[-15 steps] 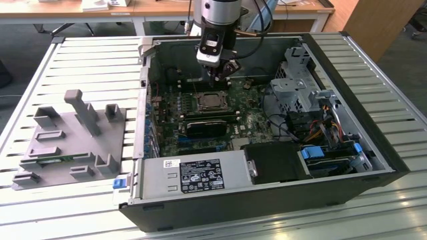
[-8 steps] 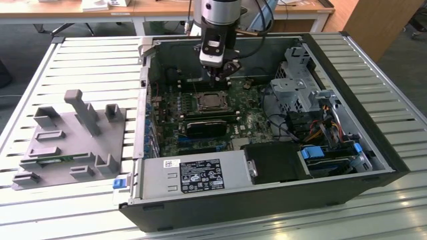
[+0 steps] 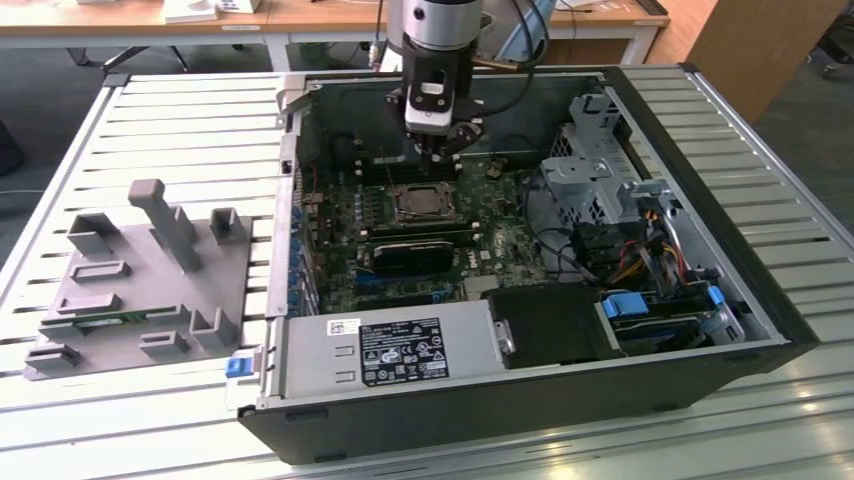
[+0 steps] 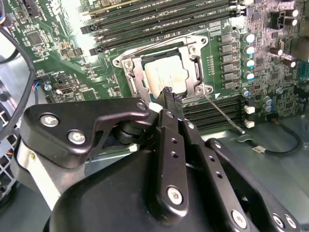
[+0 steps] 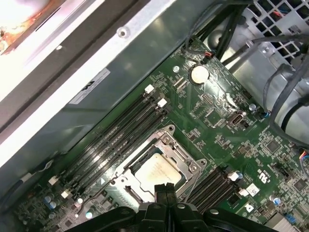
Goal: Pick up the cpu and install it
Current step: 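Install the first cpu locking lever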
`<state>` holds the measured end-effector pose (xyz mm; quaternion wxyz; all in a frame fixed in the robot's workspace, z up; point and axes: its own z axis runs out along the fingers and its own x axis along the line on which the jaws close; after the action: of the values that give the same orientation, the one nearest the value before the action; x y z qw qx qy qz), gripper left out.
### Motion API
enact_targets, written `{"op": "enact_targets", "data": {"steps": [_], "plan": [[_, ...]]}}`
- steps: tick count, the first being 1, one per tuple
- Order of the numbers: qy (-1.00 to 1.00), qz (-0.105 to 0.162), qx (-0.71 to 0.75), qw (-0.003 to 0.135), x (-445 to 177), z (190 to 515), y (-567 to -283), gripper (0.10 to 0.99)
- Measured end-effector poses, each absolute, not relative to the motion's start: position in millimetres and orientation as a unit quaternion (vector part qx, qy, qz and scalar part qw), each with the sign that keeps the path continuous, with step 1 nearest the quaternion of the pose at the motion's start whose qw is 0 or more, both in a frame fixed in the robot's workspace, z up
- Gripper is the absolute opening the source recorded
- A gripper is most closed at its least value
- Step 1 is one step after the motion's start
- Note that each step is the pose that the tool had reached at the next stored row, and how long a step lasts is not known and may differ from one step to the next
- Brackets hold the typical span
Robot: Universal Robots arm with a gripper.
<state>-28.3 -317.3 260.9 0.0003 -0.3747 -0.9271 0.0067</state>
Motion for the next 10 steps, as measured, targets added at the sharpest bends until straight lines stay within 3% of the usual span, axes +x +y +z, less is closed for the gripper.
{"op": "enact_targets", "data": {"steps": [10], "plan": [[-0.942, 0.007, -0.336, 0.000, -28.3, 260.8, -317.3, 0.106]]}}
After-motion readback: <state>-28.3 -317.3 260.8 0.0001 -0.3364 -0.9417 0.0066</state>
